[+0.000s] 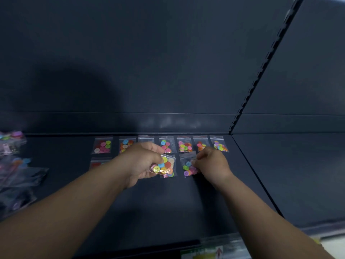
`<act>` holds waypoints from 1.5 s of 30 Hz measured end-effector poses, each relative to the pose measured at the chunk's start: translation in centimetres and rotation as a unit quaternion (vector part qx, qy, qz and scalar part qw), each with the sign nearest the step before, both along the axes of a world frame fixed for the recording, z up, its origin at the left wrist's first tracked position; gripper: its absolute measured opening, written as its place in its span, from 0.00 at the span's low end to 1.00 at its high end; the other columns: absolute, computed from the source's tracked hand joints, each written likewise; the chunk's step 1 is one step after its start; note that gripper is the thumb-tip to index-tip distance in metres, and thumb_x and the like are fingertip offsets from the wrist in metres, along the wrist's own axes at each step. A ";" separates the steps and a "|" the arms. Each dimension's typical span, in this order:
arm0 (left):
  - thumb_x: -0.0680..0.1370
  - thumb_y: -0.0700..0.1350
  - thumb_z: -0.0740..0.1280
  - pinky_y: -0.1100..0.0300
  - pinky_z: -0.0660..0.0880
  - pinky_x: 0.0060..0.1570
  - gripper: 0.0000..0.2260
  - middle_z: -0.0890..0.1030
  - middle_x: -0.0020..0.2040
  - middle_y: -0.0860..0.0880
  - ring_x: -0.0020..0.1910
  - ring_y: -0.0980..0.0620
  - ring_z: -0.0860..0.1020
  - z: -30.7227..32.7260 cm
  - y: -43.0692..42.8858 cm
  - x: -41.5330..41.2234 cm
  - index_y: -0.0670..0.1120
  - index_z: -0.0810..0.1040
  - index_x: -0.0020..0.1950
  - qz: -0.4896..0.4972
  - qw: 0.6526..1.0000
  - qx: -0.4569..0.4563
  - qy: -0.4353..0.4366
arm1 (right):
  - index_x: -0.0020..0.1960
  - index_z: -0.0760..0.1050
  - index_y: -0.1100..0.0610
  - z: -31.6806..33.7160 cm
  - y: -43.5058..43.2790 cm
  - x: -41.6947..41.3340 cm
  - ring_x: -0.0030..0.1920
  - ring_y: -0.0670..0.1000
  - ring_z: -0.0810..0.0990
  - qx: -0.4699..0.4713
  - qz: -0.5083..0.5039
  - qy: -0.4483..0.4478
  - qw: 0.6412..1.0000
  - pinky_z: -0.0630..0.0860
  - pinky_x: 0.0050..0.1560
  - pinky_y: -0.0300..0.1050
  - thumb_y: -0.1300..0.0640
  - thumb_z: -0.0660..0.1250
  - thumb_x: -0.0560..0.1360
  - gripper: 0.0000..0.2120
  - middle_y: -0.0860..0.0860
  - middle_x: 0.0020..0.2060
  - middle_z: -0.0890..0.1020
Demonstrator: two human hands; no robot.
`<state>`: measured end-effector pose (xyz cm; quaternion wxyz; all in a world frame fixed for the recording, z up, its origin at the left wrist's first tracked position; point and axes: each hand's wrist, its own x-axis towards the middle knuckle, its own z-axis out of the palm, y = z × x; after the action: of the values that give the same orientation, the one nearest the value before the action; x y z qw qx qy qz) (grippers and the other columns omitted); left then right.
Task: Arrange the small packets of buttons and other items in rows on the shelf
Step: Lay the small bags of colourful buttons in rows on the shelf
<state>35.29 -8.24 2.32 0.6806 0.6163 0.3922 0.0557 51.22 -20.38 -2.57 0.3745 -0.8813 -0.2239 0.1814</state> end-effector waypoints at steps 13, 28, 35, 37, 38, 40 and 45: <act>0.71 0.36 0.72 0.72 0.67 0.23 0.15 0.78 0.44 0.48 0.34 0.57 0.74 1.0 -1.7 1.1 0.45 0.73 0.55 -0.095 0.985 0.137 -0.042 | 0.41 0.76 0.55 5.1 -1.8 -2.8 0.33 0.45 0.74 0.169 0.155 0.183 0.956 0.71 0.33 0.33 0.62 0.66 0.76 0.05 0.52 0.35 0.78; 0.80 0.49 0.59 0.59 0.55 0.72 0.17 0.67 0.70 0.51 0.70 0.50 0.62 -2.5 -5.3 3.4 0.47 0.69 0.68 -0.305 0.756 0.574 0.079 | 0.50 0.70 0.58 0.9 -5.4 1.9 0.39 0.50 0.77 0.026 -0.048 -0.019 0.998 0.75 0.42 0.46 0.62 0.71 0.70 0.12 0.49 0.38 0.78; 0.81 0.54 0.54 0.53 0.38 0.75 0.28 0.48 0.79 0.50 0.77 0.52 0.45 -3.8 -5.4 3.6 0.48 0.50 0.78 -0.382 0.714 0.570 0.141 | 0.49 0.80 0.58 -1.1 -6.6 0.9 0.50 0.58 0.75 -0.033 0.157 -0.312 0.936 0.73 0.49 0.45 0.66 0.66 0.71 0.09 0.53 0.53 0.80; 0.81 0.55 0.55 0.55 0.37 0.75 0.28 0.49 0.79 0.51 0.77 0.53 0.47 -3.9 -5.3 3.5 0.48 0.50 0.78 -0.385 0.716 0.567 0.135 | 0.48 0.81 0.58 -1.7 -6.6 0.9 0.50 0.59 0.77 -0.062 0.190 -0.312 0.929 0.76 0.50 0.47 0.66 0.64 0.72 0.09 0.52 0.54 0.82; 0.81 0.55 0.55 0.57 0.37 0.74 0.28 0.50 0.79 0.51 0.77 0.53 0.48 -3.9 -5.2 3.5 0.48 0.50 0.78 -0.384 0.717 0.567 0.129 | 0.49 0.81 0.58 -1.9 -6.5 0.9 0.50 0.59 0.77 -0.066 0.195 -0.312 0.928 0.76 0.51 0.47 0.66 0.64 0.72 0.10 0.52 0.54 0.82; 0.81 0.55 0.56 0.58 0.39 0.74 0.28 0.51 0.78 0.51 0.77 0.54 0.50 -4.0 -5.1 3.5 0.48 0.52 0.78 -0.381 0.720 0.568 0.118 | 0.50 0.81 0.59 -2.0 -6.1 1.0 0.50 0.60 0.77 -0.063 0.195 -0.314 0.927 0.76 0.52 0.46 0.66 0.65 0.73 0.10 0.52 0.55 0.82; 0.81 0.55 0.56 0.56 0.41 0.75 0.28 0.51 0.79 0.52 0.77 0.54 0.50 -4.2 -4.8 3.8 0.49 0.51 0.78 -0.386 0.721 0.566 0.109 | 0.52 0.81 0.59 -1.4 -5.2 1.1 0.53 0.60 0.76 -0.074 0.202 -0.302 0.929 0.75 0.54 0.48 0.64 0.63 0.75 0.10 0.53 0.55 0.81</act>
<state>39.08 -12.99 -1.91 0.1205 0.9865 0.0876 -0.0679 52.29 -25.57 -3.92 0.1780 -0.8559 -0.4855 -0.0054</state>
